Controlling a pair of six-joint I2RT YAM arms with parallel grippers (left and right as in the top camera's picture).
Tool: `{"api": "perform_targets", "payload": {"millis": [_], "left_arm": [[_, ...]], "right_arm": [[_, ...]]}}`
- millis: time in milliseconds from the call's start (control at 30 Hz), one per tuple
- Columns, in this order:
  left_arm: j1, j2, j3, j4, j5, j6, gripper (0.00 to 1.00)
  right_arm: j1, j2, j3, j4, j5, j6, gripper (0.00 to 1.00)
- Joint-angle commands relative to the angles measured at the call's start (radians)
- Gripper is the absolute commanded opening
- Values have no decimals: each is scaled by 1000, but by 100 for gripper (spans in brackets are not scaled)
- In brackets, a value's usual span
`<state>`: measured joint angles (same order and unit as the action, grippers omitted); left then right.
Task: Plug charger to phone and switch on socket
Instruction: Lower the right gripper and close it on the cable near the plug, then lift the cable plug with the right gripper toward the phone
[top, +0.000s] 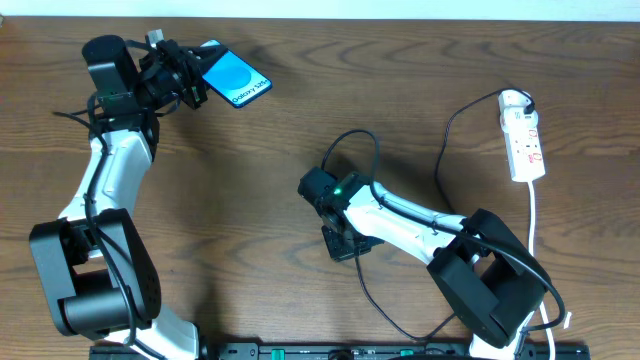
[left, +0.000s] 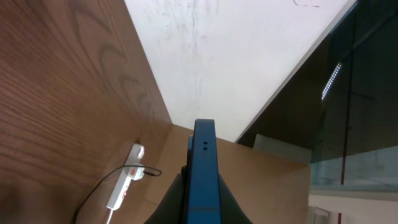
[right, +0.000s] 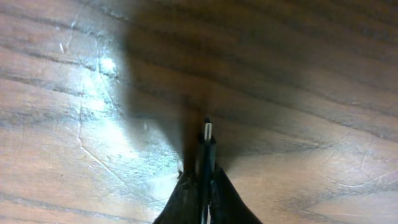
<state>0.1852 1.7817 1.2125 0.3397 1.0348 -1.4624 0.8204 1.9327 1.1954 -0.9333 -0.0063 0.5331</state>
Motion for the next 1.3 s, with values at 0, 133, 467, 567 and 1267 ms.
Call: {"api": "perform_targets", "payload": {"millis": [0, 133, 467, 567, 1267], "left_arm": [[3, -35, 22, 6, 23, 6, 8], [3, -35, 22, 6, 23, 6, 7], [3, -35, 22, 6, 23, 5, 7], [3, -35, 22, 6, 23, 5, 7], [3, -35, 22, 6, 23, 5, 7]], "right_arm": [[-10, 51, -19, 15, 80, 4, 1], [-10, 51, -19, 19, 84, 4, 1], [-33, 50, -15, 38, 105, -75, 1], [-55, 50, 4, 44, 101, -75, 1], [-275, 48, 299, 62, -273, -263, 1]]}}
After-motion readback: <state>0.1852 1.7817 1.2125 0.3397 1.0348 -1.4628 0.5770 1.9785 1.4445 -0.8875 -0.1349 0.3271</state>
